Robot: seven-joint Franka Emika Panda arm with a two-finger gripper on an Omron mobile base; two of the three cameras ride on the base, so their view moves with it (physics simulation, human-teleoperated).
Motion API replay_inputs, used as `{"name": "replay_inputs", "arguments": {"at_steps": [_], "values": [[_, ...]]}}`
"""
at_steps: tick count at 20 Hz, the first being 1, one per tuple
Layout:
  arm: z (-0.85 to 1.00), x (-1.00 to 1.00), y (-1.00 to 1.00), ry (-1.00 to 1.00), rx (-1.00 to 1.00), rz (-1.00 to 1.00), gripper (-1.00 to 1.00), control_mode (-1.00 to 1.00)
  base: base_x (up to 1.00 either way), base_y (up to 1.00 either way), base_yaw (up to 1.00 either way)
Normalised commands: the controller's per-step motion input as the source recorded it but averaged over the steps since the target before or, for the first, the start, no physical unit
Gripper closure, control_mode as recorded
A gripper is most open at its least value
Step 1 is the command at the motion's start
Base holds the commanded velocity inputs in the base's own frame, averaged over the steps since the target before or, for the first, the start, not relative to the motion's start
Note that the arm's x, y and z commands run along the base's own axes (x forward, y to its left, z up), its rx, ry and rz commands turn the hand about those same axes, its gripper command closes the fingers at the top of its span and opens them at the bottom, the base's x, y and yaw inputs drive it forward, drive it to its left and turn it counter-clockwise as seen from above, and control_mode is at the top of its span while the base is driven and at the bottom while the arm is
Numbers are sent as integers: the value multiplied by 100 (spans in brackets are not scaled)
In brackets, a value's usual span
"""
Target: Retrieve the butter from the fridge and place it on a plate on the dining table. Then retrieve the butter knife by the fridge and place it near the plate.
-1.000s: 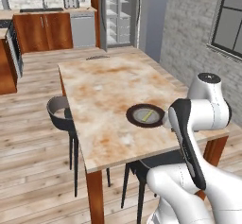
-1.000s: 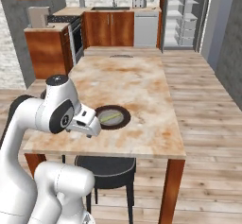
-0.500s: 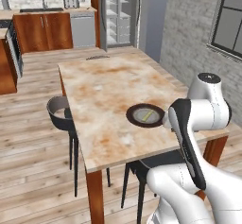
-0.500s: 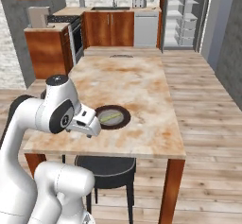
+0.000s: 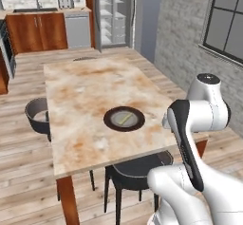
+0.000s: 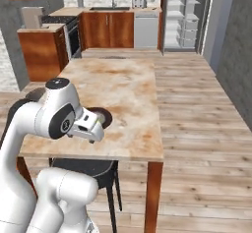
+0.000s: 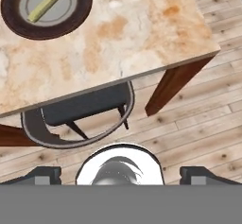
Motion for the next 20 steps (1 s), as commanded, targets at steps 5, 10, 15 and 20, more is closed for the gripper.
{"name": "replay_inputs", "arguments": {"at_steps": [5,10,15,20], "values": [[0,0,0,0,0,0,-100,100,0,-100,5],[0,0,0,0,0,0,-100,100,-9,-100,7],[0,0,0,0,0,0,-100,100,3,-100,17],[0,0,0,0,0,0,-100,100,34,-100,32]]}}
